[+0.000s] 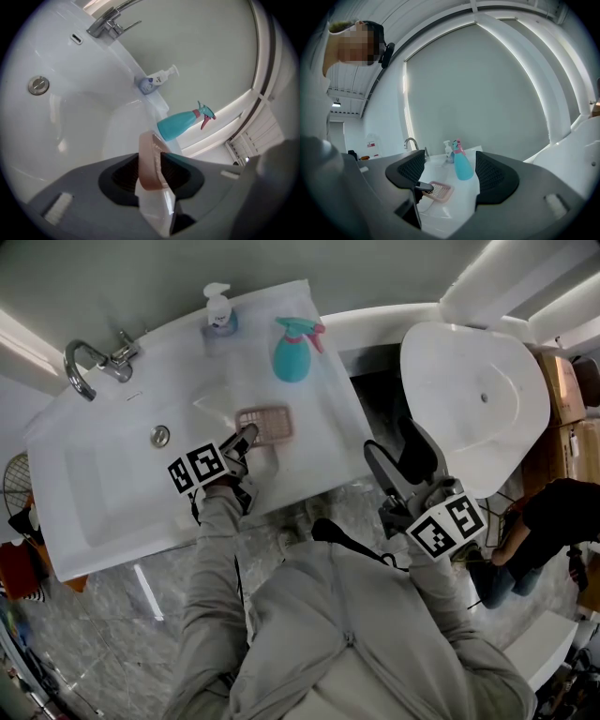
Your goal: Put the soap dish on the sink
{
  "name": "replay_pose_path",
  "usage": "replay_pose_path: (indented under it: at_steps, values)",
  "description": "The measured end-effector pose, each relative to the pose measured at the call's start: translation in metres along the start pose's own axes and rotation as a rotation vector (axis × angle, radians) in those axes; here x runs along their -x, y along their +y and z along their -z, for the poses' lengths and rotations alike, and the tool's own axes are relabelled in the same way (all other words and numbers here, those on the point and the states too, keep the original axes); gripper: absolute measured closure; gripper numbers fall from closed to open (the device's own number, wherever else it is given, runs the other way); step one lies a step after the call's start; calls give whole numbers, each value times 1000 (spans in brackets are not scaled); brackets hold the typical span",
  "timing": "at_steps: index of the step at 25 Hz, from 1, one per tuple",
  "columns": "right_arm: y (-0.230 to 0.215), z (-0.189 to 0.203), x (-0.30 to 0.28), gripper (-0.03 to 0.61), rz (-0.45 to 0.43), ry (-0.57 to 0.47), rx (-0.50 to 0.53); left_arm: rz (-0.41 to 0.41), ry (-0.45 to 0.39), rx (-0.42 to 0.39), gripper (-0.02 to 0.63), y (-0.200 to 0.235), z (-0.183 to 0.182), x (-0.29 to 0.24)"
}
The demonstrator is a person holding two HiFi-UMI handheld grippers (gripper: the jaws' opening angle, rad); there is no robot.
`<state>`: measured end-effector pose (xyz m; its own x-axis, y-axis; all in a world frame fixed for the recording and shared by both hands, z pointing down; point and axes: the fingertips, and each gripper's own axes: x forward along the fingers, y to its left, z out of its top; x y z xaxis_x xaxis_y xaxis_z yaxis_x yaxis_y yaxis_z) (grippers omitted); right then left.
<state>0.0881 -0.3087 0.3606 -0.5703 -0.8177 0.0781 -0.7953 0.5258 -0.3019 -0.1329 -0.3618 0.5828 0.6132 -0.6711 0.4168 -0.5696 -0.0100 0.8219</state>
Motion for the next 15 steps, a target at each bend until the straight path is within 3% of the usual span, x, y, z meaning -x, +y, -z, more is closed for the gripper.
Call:
replay_pose_path:
  at_steps: [4,6,9,15]
  values:
    - [-5,0,0,239,2,1,-3,15,38,-49,425,-8,7,-8]
    - [-7,1,-1,239,4,3,-5,4,65,-88,364,-10,11,-12]
    - [-10,2,-3,239,7,6,-9,-20,111,-158,322,-12,19,-18]
    - [-14,3,-5,239,10,8,-15,-50,196,-269,264,-21,32,-29]
